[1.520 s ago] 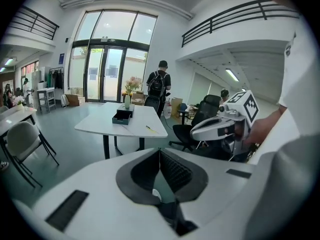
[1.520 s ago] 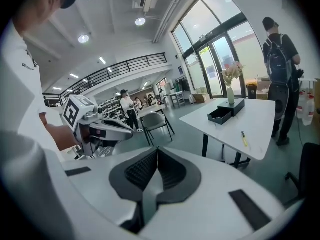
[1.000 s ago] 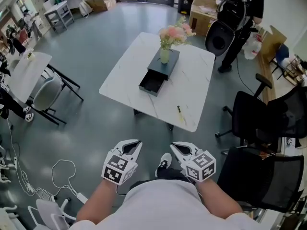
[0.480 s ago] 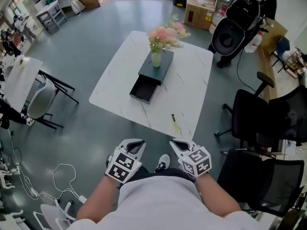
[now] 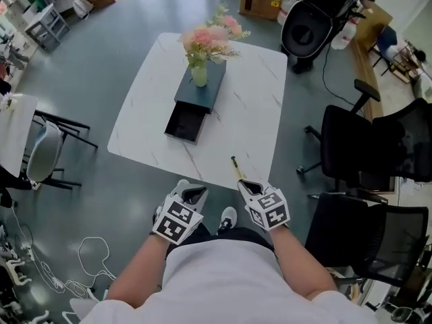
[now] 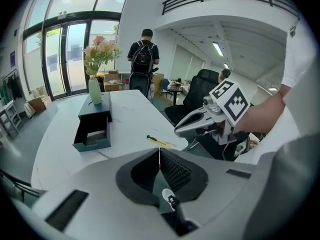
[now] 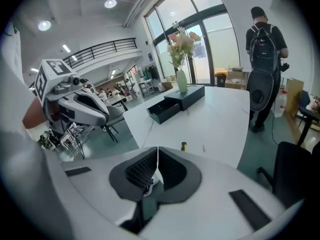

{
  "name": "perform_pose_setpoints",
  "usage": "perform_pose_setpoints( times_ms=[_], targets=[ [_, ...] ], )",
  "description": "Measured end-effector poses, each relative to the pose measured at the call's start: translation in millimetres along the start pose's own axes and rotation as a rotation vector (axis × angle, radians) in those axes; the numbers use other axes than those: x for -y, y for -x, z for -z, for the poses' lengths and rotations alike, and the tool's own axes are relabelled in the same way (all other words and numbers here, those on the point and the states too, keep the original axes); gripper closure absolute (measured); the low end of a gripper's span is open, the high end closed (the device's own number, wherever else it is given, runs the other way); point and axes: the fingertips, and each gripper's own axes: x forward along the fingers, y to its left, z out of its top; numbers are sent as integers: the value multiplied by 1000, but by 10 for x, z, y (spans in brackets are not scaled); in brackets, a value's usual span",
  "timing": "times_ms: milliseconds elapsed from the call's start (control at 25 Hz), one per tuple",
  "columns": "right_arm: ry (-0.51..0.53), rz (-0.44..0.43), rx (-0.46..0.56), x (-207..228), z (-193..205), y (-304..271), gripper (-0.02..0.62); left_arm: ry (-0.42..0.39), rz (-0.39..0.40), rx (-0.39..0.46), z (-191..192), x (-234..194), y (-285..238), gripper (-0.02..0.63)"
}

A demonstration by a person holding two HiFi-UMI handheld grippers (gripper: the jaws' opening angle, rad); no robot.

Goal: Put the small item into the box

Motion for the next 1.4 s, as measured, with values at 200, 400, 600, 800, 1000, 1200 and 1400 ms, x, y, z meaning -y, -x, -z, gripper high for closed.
perform_pose_setpoints(
  times_ms=[200, 400, 600, 800, 1000, 1200, 1400],
  targets=[
    [-62, 93, -48, 214, 120, -288, 578, -71, 87, -32, -97, -219, -190, 589],
    [-92, 188, -103, 388, 213, -472, 577, -166, 150, -67, -142, -460, -375, 589],
    [-88, 265, -169, 512, 253, -712, 527, -225, 251, -102, -170, -641, -456, 589],
    [-61, 337, -269, 591, 278, -901, 485, -279, 329, -128, -128, -813, -435, 589],
    [-93, 362, -327, 647, 340, -992, 486, -296, 375, -144, -72, -990, -388, 589],
    [-124, 391, -329, 648, 328, -1009, 517, -303, 400, -139, -52, -1154, -306, 589],
    [-153, 429, -361, 651, 292, -1027, 517, -290, 397, -126, -65, -1422, -246, 589]
  ],
)
